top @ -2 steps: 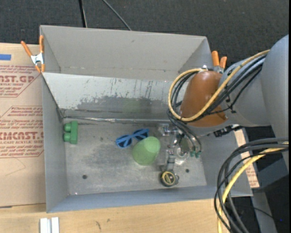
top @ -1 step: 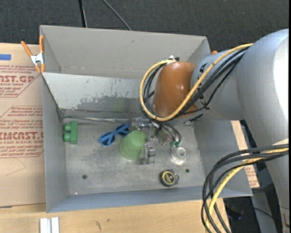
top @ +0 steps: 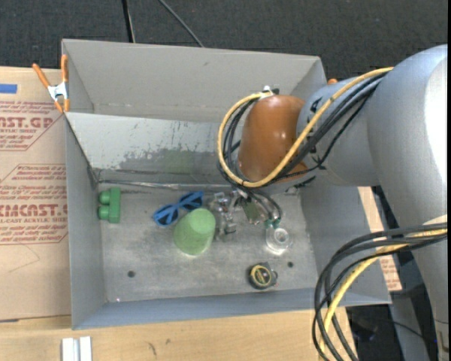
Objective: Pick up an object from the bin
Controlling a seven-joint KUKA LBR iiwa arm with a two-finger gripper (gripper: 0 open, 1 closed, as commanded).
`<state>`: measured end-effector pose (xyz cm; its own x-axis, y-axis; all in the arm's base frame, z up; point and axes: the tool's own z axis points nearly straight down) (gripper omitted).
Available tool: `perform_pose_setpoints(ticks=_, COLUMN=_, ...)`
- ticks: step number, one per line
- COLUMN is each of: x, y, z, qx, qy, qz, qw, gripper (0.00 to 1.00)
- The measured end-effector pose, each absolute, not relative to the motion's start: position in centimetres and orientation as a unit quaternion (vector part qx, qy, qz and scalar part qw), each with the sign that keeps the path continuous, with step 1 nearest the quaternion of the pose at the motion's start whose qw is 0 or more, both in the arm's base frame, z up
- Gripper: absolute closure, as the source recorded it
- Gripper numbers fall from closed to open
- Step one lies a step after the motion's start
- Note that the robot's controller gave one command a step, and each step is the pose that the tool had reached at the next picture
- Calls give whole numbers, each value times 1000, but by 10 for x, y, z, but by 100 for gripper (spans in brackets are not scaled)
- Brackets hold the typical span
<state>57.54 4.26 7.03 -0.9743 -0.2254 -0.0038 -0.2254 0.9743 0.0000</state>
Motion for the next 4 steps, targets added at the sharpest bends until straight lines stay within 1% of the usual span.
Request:
perform_pose_setpoints(ticks=1, x=567, y=25, z=244, qx=-202, qy=979, qz=-1, qw=6, gripper=100)
perform_pose_setpoints(ticks=2, x=553, y=34, z=172, qx=-189, qy=982, qz=1, qw=-2, gripper=100)
perform_pose_setpoints(ticks=3, x=541, y=44, z=108, qx=-182, qy=983, qz=1, qw=-3, gripper=100)
perform_pose_setpoints(ticks=4, x=543, y=44, z=112, qx=-182, qy=983, qz=0, qw=1, gripper=0)
